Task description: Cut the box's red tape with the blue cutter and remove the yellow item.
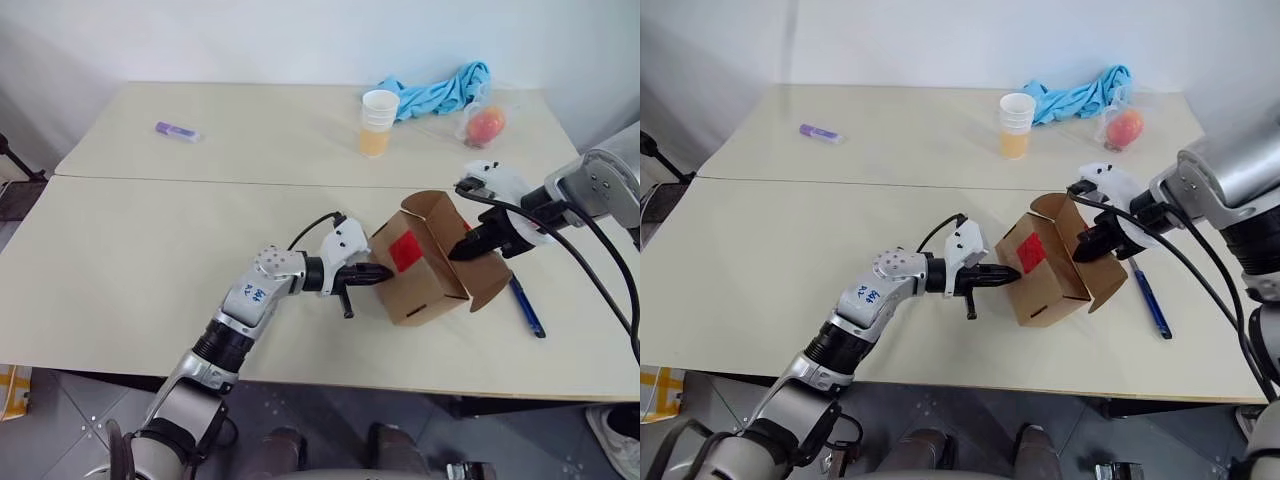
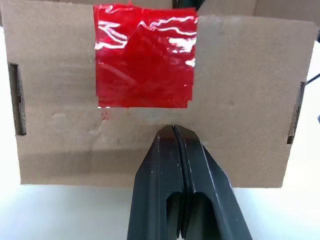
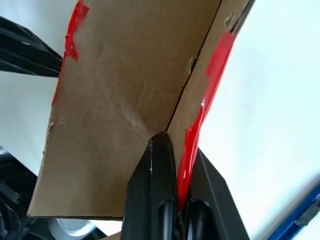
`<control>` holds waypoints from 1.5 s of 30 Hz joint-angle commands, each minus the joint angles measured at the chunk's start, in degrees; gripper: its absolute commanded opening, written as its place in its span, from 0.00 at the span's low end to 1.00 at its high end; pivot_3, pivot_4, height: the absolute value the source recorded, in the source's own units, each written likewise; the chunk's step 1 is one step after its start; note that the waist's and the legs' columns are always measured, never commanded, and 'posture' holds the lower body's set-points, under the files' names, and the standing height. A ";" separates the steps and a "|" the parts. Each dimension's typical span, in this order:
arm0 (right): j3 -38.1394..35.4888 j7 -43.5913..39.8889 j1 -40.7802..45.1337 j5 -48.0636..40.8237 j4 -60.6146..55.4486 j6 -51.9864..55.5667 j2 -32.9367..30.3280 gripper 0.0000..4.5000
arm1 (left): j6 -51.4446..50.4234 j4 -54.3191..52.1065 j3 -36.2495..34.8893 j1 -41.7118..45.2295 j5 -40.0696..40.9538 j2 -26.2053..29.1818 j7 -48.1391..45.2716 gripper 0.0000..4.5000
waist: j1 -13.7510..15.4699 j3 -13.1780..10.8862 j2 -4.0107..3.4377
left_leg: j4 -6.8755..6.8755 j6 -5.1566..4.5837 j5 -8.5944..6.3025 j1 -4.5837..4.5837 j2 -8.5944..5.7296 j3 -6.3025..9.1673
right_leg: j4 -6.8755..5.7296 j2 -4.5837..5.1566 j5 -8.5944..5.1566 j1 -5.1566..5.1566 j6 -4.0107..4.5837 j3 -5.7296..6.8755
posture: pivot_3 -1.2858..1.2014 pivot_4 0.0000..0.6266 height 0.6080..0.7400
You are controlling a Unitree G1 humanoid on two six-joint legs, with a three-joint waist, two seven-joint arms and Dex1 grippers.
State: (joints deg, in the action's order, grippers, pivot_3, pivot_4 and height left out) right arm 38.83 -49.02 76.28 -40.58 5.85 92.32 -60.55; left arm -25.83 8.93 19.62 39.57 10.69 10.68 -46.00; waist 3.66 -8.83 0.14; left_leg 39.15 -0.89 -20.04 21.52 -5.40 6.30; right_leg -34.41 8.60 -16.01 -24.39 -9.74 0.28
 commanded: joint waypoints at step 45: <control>-8.70 77.02 1.08 -59.06 -1.53 0.18 2.28 0.00 | -0.71 3.86 -8.76 2.98 5.96 -3.31 -3.66 0.00 | -2.24 -0.12 -0.07 | 0.05 -0.04 0.02 0.84 0.07 -0.14 | -0.52 0.00 0.03 -1.00 0.04 0.30 | 0.52 0.24 1.00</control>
State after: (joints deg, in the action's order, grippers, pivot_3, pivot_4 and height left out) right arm 31.15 27.17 77.67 -97.52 5.80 92.30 -58.49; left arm -28.59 12.51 10.66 41.74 17.49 7.89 -50.90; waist 1.41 -8.95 0.07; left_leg 39.20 -0.93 -20.01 22.36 -5.34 6.15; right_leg -34.95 8.60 -15.98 -25.39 -9.70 0.58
